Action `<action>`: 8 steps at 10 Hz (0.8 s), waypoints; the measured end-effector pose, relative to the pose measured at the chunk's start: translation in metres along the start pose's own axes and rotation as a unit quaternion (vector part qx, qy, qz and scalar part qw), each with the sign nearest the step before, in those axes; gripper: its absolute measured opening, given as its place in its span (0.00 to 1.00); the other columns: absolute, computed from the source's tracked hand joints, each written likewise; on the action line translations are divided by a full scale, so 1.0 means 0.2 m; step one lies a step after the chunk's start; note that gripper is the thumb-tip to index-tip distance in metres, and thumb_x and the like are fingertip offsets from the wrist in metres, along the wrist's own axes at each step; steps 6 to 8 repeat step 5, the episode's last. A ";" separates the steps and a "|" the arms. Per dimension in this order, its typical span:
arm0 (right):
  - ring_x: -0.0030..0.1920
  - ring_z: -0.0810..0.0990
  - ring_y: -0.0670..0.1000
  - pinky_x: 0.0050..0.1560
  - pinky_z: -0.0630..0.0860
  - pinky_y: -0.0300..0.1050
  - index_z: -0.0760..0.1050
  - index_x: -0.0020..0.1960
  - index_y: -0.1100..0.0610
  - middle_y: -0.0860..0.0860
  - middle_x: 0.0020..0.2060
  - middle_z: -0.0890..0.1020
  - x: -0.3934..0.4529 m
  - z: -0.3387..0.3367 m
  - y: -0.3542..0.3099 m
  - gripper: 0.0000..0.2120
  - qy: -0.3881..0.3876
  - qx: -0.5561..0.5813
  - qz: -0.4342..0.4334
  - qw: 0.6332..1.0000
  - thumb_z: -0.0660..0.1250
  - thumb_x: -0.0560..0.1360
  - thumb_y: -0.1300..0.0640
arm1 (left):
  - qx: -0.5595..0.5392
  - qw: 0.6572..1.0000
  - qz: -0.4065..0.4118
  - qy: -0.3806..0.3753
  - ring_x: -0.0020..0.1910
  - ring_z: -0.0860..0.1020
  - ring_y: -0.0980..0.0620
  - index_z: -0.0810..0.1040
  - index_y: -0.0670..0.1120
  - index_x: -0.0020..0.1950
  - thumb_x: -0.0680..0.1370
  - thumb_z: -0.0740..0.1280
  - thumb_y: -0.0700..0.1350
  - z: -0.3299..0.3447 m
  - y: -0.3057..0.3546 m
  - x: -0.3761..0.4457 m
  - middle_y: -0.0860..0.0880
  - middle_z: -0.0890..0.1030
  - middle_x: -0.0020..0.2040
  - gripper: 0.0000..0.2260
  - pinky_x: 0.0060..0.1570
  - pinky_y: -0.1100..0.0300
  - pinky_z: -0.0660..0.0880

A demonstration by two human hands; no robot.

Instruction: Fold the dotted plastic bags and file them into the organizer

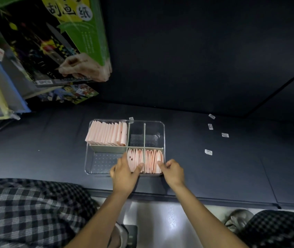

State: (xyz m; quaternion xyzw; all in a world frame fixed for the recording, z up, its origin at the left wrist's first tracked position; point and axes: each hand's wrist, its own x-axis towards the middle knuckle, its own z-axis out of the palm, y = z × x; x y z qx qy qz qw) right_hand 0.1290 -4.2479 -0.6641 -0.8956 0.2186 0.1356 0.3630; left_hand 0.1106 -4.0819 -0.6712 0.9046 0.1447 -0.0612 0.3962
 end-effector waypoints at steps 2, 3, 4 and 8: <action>0.44 0.79 0.58 0.39 0.65 0.45 0.62 0.32 0.53 0.53 0.33 0.76 0.12 -0.17 0.13 0.20 0.034 0.015 0.026 0.999 0.67 0.75 0.47 | 0.028 0.994 0.042 -0.095 0.66 0.70 0.47 0.54 0.46 0.76 0.77 0.60 0.62 0.12 0.18 0.06 0.46 0.72 0.66 0.34 0.69 0.51 0.55; 0.44 0.78 0.58 0.41 0.67 0.46 0.63 0.34 0.53 0.52 0.34 0.75 0.16 -0.27 0.18 0.18 0.029 0.035 0.036 0.998 0.67 0.75 0.47 | 0.030 0.989 0.053 -0.134 0.66 0.70 0.46 0.54 0.45 0.76 0.78 0.60 0.60 0.16 0.27 0.06 0.46 0.72 0.67 0.33 0.69 0.51 0.59; 0.47 0.79 0.59 0.45 0.70 0.45 0.67 0.39 0.56 0.53 0.37 0.78 0.15 -0.37 0.19 0.15 0.033 0.073 0.043 0.996 0.66 0.76 0.47 | -0.021 0.990 0.055 -0.130 0.68 0.68 0.44 0.58 0.42 0.75 0.79 0.62 0.55 0.13 0.38 0.05 0.45 0.71 0.68 0.30 0.67 0.53 0.64; 0.44 0.79 0.56 0.42 0.70 0.44 0.71 0.41 0.54 0.51 0.36 0.79 0.06 -0.58 0.08 0.11 0.080 0.116 -0.016 0.990 0.66 0.75 0.48 | -0.129 0.987 0.079 -0.055 0.64 0.73 0.50 0.72 0.47 0.68 0.79 0.63 0.50 -0.03 0.53 -0.02 0.49 0.76 0.64 0.18 0.62 0.59 0.69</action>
